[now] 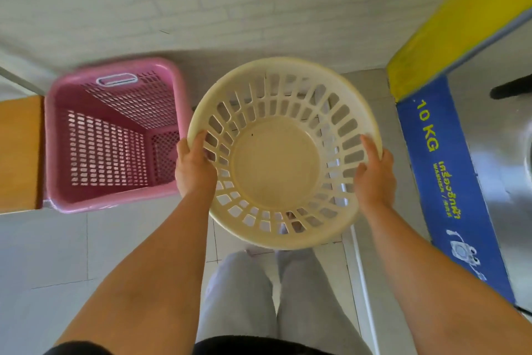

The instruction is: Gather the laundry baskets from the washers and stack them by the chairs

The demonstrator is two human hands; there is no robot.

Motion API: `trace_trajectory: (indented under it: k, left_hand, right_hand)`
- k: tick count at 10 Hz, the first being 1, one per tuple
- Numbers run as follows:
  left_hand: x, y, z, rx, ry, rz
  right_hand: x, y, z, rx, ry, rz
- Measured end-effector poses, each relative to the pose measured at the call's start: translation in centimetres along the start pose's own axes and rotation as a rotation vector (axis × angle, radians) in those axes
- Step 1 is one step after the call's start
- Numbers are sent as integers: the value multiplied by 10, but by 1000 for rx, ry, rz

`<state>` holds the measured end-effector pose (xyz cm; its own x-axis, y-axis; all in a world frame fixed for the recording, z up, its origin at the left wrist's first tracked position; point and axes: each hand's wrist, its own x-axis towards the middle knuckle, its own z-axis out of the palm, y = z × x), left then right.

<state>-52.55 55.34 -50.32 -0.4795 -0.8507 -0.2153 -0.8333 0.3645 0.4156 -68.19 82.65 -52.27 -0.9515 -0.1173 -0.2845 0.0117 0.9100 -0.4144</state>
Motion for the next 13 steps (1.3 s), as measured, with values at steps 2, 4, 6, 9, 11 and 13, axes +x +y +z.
trace_trajectory:
  k: [2,4,6,9,11,13]
  left_hand:
    - [67,-1,57,4,0,-59]
    - [116,-13,133,17,23,-64]
    - [160,-33,202,-51,-16,-119]
    - [212,-76,280,-30,-52,-126]
    - [225,-86,298,-58,-220,-66]
    - [209,-59,265,151,-303,15]
  right_hand:
    - [80,-15,53,-13,-32,-70]
    - [141,-3,125,-19,-37,-25]
    - [187,17,194,-25,-20,-16]
    - [224,30,278,-13,14,-87]
    - [238,37,286,-94,-141,-91]
    - [219,2,247,-319,-219,-121]
